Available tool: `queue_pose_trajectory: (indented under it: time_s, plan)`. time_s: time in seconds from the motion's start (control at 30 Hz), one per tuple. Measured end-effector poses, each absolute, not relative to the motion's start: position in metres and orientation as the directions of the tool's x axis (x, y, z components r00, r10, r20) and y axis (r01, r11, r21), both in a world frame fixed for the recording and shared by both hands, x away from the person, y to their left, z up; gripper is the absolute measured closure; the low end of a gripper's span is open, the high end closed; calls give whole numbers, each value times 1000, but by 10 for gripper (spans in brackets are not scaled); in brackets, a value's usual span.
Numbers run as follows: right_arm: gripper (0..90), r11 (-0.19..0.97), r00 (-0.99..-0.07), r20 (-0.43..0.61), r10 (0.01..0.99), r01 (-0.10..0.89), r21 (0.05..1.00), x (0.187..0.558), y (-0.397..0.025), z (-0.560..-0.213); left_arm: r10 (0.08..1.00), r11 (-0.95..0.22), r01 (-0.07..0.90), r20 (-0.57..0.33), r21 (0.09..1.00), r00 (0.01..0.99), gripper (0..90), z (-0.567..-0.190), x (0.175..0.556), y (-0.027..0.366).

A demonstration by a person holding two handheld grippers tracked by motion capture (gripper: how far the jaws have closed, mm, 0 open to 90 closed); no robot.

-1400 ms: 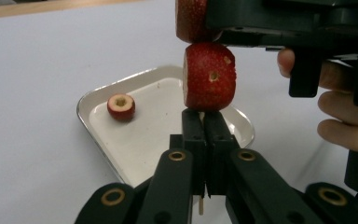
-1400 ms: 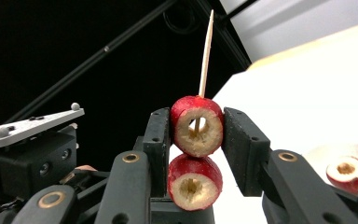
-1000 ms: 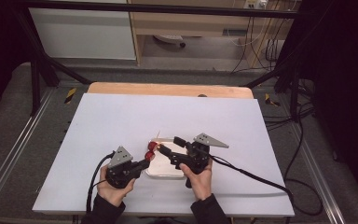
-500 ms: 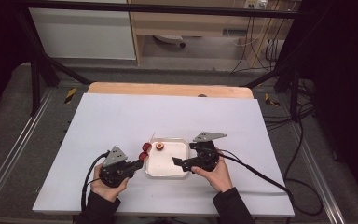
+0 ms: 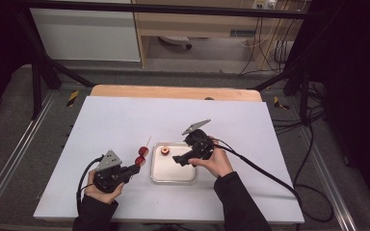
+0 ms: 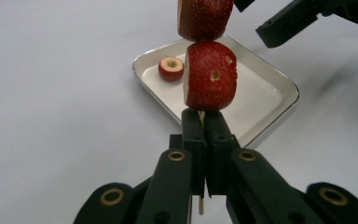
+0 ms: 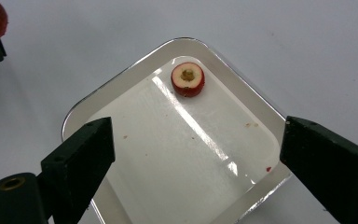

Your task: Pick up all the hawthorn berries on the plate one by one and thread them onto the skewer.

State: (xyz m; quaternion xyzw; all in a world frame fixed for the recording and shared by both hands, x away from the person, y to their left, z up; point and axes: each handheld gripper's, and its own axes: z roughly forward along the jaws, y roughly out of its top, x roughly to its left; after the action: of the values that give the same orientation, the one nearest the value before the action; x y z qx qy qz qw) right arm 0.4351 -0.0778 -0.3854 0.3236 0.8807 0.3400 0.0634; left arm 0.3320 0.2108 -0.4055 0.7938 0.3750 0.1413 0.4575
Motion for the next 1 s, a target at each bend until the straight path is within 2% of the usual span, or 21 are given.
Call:
queue_pose_trajectory:
  time_s: [0.23, 0.53, 1.0]
  plan:
    - [135, 603, -776, 99, 622, 556, 571, 454, -57, -385, 735, -291, 472, -122, 832, 668, 885, -406, 332, 218]
    - [283, 660, -779, 83, 622, 578, 479, 478, -23, -391, 729, -295, 469, -121, 832, 673, 885, -406, 333, 221]
    - [439, 729, -799, 67, 598, 577, 368, 496, 7, -407, 729, -288, 466, -124, 836, 673, 885, -406, 332, 221]
